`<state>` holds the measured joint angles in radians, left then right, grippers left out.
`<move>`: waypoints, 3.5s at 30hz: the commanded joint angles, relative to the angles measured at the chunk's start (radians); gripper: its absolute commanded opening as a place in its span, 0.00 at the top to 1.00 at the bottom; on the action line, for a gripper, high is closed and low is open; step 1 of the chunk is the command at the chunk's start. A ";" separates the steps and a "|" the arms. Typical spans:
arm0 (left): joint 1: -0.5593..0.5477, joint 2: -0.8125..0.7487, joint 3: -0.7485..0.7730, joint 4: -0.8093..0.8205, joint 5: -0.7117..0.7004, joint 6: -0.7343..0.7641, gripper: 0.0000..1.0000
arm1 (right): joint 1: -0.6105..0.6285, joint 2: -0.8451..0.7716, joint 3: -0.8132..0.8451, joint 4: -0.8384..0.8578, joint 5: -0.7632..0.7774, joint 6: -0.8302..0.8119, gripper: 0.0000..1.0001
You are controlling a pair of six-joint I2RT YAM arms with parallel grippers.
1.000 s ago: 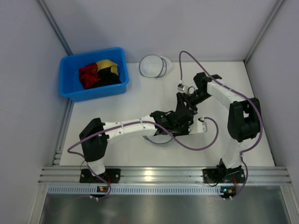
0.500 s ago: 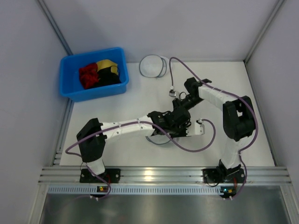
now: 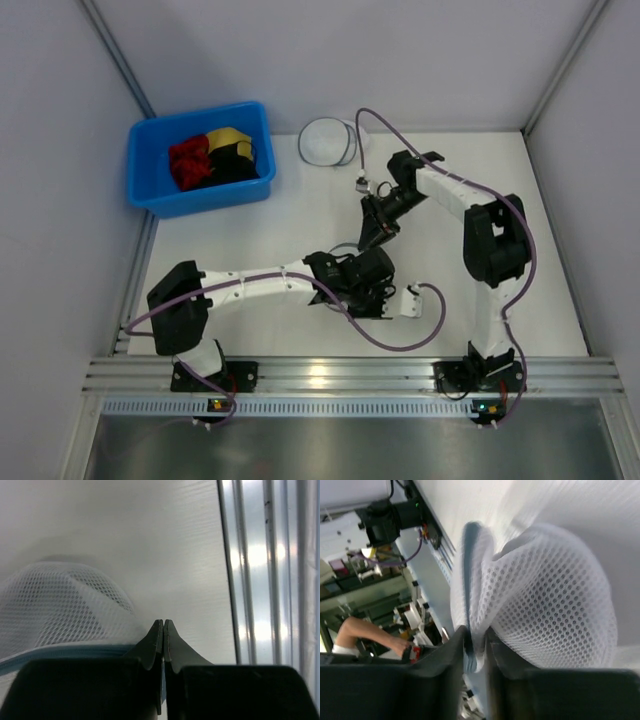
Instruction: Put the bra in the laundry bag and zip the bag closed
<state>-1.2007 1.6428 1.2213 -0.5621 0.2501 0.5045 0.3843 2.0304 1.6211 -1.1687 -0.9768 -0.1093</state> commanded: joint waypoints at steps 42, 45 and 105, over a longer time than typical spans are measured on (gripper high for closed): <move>-0.028 0.025 0.112 -0.091 0.144 0.035 1.00 | -0.027 -0.027 0.052 0.000 0.017 -0.119 1.00; -0.046 0.003 0.055 -0.091 0.170 0.006 1.00 | -0.027 0.013 0.112 -0.008 -0.016 -0.119 1.00; -0.020 -0.012 0.038 -0.125 -0.043 0.081 1.00 | -0.099 -0.111 -0.056 0.027 -0.022 -0.107 1.00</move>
<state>-1.1767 1.6279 1.2480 -0.5156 0.1158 0.6209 0.3374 1.9293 1.4788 -1.2316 -1.0187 -0.1955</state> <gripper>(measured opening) 0.015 0.036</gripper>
